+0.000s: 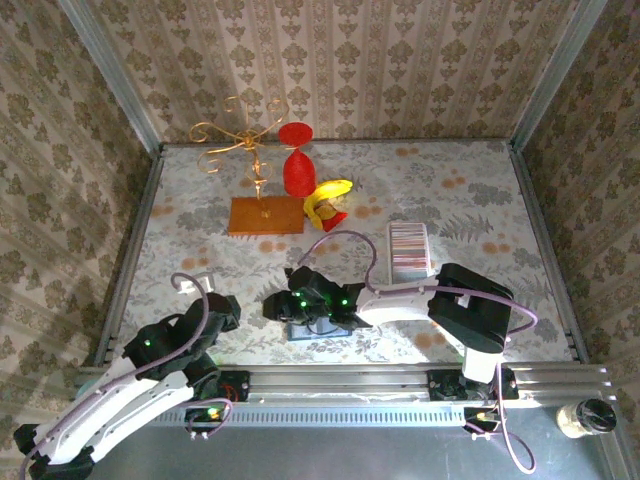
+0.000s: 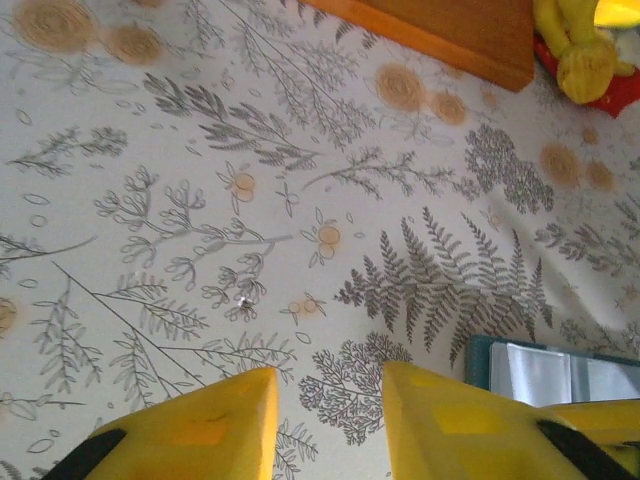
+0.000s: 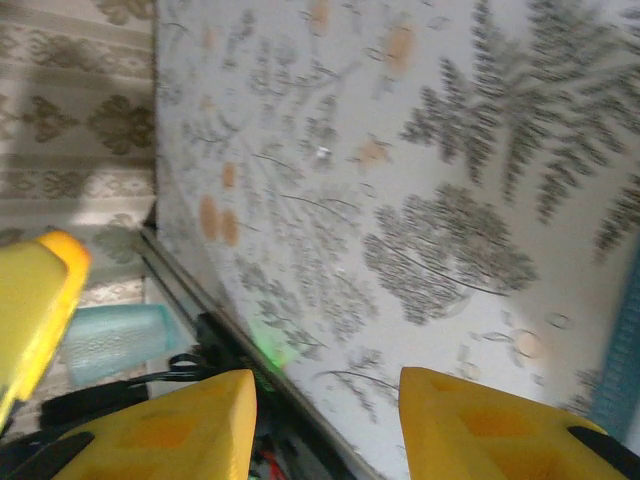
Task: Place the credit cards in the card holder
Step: Flip over the card slot in the card holder, then pick up the credit card from the storage box.
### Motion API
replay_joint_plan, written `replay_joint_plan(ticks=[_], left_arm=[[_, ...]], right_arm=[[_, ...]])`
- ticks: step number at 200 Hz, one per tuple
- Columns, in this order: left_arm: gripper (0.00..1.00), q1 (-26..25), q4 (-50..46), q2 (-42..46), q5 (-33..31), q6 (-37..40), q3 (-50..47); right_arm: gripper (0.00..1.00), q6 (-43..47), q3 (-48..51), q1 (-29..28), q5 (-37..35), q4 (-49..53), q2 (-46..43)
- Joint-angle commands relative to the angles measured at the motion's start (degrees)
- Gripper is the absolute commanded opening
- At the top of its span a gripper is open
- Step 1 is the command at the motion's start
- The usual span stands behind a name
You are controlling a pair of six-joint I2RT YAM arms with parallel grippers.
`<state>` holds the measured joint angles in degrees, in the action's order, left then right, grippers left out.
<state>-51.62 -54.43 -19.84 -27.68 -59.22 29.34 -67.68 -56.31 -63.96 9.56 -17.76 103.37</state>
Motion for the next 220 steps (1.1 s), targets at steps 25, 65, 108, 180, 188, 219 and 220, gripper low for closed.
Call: replay_joint_plan(ticks=[25,65,108,180,188,219,220], left_arm=[[0.41,0.4,-3.7,1.1,-4.2,1.0,3.4],[0.53,0.5,4.9,0.7,1.9,4.2,0.6],[0.56,0.4,21.0,-3.6,13.6,8.0,-4.9],[0.55,0.4,35.6,-18.8,23.7,10.4,-6.6],[0.54,0.3,36.4,-20.1,24.3,10.6,-6.6],[0.54,0.3,38.4,-23.8,25.8,11.9,-6.4],[0.54,0.3,38.5,-23.8,25.9,11.9,-6.4]], right_arm=[[0.43,6.0,-3.6,0.5,2.6,-1.5,-2.2],[0.49,26.1,-0.9,5.8,-2.6,15.3,-16.5],[0.54,63.1,3.4,9.5,-9.9,31.3,-39.8],[0.67,109.5,6.5,15.1,-15.1,62.5,-59.9],[0.68,112.7,6.9,16.7,-15.0,65.1,-60.4],[0.71,125.0,10.7,25.4,-16.4,68.8,-60.1],[0.71,125.3,10.8,25.9,-16.4,68.8,-60.0]])
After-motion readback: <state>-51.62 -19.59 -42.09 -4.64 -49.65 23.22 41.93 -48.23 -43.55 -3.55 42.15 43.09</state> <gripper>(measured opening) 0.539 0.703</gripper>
